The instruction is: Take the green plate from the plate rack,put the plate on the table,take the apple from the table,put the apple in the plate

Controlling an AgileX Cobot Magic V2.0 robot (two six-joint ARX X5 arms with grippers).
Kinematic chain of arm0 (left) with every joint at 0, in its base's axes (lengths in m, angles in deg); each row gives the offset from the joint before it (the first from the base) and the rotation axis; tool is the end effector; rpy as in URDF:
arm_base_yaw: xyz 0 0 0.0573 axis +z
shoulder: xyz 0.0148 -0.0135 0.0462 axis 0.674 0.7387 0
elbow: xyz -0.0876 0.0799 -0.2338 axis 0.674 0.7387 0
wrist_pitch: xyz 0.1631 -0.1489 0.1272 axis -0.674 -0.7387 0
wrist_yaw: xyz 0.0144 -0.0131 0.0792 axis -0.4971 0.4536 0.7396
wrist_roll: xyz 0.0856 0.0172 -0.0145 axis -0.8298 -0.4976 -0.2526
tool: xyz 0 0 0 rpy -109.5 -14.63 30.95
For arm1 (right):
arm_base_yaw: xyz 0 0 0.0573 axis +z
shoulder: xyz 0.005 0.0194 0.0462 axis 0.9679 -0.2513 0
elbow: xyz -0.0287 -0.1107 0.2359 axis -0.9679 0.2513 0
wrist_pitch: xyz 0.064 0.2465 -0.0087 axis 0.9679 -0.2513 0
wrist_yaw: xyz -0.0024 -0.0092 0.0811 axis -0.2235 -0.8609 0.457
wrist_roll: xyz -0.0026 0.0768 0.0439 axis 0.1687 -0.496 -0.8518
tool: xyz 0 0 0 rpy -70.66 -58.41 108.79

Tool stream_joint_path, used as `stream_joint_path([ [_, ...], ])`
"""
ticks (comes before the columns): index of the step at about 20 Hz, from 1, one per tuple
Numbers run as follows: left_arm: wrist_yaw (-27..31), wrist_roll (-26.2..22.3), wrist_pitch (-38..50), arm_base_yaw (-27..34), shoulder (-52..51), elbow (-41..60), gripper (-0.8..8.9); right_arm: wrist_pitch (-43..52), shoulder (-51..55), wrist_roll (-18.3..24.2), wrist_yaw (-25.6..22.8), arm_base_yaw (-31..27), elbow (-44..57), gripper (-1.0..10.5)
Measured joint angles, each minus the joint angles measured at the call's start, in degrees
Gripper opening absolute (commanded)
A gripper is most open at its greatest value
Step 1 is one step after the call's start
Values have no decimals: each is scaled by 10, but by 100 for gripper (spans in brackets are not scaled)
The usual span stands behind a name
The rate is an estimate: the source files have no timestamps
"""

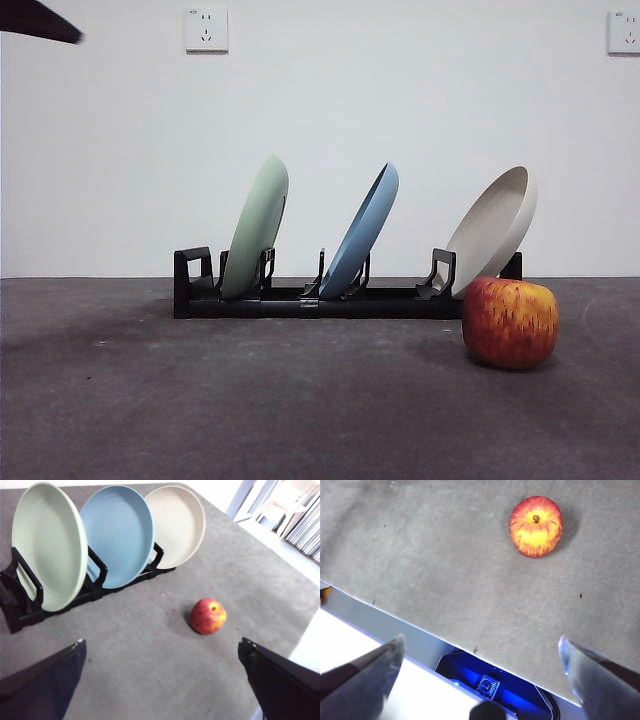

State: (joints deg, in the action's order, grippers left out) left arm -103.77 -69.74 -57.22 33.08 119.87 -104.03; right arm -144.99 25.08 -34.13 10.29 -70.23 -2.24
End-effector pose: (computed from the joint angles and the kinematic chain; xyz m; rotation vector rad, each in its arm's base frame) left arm 0.2244 -0.0818 0.3187 -0.1201 0.5334 -0.7697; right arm 0.1211 0.0457 0.2671 0.0693 0.9159 0.5770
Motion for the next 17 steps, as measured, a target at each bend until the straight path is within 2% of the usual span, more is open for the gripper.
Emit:
stream_joint_path([
  [6,87,0,58,-50,181,-131,565,0,0,0,0,0,0,690],
  [12,125,1,135,-71,327,-212,565,0,0,0,0,0,0,690],
  [17,133,15,209,-78,422,-219,565,0,0,0,0,0,0,690],
])
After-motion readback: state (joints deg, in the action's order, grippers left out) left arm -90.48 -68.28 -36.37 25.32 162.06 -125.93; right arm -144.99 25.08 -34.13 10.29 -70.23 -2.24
